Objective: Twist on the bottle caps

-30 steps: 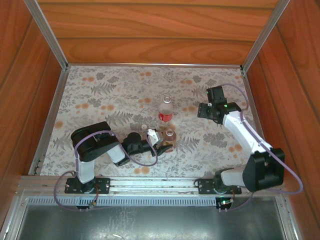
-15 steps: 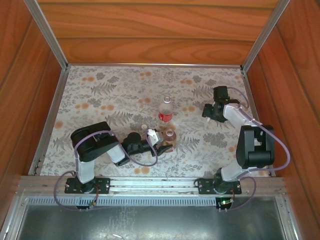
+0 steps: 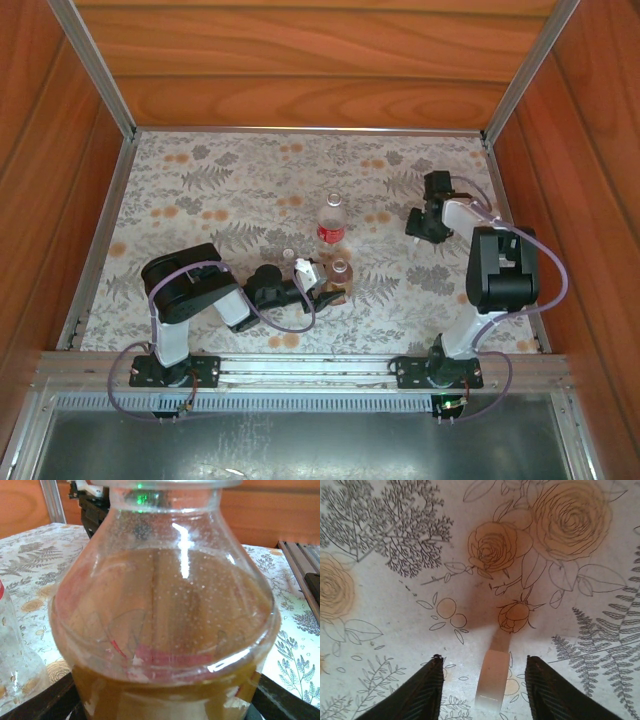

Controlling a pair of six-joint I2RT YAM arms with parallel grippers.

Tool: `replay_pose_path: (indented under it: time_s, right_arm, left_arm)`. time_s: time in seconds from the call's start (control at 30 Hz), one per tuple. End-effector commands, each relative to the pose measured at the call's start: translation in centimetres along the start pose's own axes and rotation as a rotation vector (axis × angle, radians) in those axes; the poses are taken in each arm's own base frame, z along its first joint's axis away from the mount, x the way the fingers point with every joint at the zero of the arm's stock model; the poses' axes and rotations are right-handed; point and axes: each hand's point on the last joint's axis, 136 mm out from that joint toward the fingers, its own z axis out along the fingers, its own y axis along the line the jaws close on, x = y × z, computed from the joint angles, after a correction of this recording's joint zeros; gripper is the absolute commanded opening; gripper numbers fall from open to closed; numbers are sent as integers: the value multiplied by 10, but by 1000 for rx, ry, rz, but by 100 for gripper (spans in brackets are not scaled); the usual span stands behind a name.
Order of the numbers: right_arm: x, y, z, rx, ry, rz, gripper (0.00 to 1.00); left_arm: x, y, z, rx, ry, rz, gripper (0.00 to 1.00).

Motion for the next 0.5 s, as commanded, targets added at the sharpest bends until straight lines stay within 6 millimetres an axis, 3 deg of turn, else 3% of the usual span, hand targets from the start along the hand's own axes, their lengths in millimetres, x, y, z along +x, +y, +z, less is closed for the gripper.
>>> replay_pose_path:
  time_s: [0.0, 0.27, 0.47]
  right_arm:
    - [1, -1, 1, -9, 29, 16, 46]
    - [1, 1, 3, -24, 44, 22, 25]
    - [3, 20, -5, -142, 47, 15, 14]
  left_arm:
    - [23, -11, -2, 42, 84, -17, 66]
    - [25, -11, -2, 41, 89, -18, 66]
    - [26, -9, -6, 29, 92, -19, 66]
